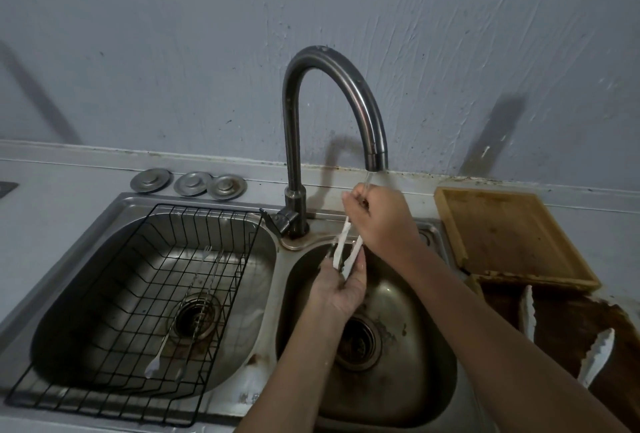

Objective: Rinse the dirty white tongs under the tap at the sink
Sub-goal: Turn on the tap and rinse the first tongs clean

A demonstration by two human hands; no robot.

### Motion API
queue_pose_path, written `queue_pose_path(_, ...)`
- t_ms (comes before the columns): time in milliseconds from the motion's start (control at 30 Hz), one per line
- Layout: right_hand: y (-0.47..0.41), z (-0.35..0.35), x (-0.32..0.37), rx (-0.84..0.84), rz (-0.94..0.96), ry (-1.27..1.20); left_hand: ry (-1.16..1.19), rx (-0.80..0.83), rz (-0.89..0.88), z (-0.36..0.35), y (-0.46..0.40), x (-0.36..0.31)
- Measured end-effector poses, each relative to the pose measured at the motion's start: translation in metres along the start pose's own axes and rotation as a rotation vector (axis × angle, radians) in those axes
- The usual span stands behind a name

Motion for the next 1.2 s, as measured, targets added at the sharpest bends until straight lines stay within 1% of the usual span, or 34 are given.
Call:
queue_pose_path(67,-0.004,0.002,0.0,-0.007,-0.025,0.01,-0.008,0.008,0.004,-0.001,0.002,0.0)
queue_pose_path(167,-0.005,0.002,0.004,0.033,-0.047,0.062,-0.044,-0.005,0.016,0.001,0.002,0.006)
queue_pose_path(333,-0.004,0.009,0.007,0.072,-0.033,0.131,-0.049,0.013,0.057,0.003,0.006,0.008)
queue_pose_path(400,0.001,0.013,0.003,0.139,-0.035,0.269,-0.072,0.032,0.035,0.001,0.008,0.001)
queue_pose_path(500,0.017,0.02,-0.005,0.244,0.016,0.597,-0.105,0.082,-0.027,-0.005,0.009,-0.011)
queue_pose_path(533,0.023,0.02,-0.007,0.291,0.054,0.715,-0.125,0.088,-0.05,-0.006,0.009,-0.015)
queue_pose_path(600,0.035,0.011,-0.01,0.401,0.173,0.86,-0.211,0.115,-0.064,-0.008,0.009,-0.017)
queue_pose_path(633,0.041,0.003,-0.012,0.434,0.156,0.788,-0.279,0.144,-0.047,-0.009,0.011,-0.015)
queue_pose_path(667,0.046,-0.005,-0.013,0.446,0.068,0.633,-0.376,0.163,-0.034,-0.009,0.013,-0.012)
queue_pose_path(700,0.049,-0.012,-0.014,0.43,-0.076,0.428,-0.492,0.16,-0.047,-0.008,0.014,-0.01)
queue_pose_path(733,0.051,-0.019,-0.015,0.425,-0.2,0.274,-0.606,0.136,-0.088,-0.007,0.015,-0.007)
queue_pose_path(800,0.052,-0.031,-0.013,0.467,-0.353,0.074,-0.817,0.093,-0.207,-0.005,0.015,-0.008)
queue_pose_path(867,0.052,-0.04,-0.01,0.502,-0.49,-0.154,-1.004,0.078,-0.321,-0.007,0.015,-0.014)
queue_pose_path(933,0.05,-0.045,-0.005,0.473,-0.569,-0.343,-1.129,0.064,-0.421,-0.011,0.017,-0.026)
queue_pose_path(1067,0.048,-0.054,0.001,0.365,-0.728,-0.727,-1.239,0.131,-0.516,-0.024,0.028,-0.035)
queue_pose_path(1133,0.047,-0.055,-0.001,0.292,-0.854,-0.876,-1.206,0.173,-0.622,-0.029,0.03,-0.036)
queue_pose_path(1200,0.047,-0.053,-0.005,0.234,-0.972,-1.032,-1.111,0.192,-0.711,-0.033,0.031,-0.042)
Point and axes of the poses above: each hand's wrist, its own y-axis away from the middle knuckle, its own z-axis out of the back of the hand, x = y × z, the point moved 1 cm from there along -y, towards the middle knuckle, and after that the axes turned 6 degrees about y, right-handed, at the moved point
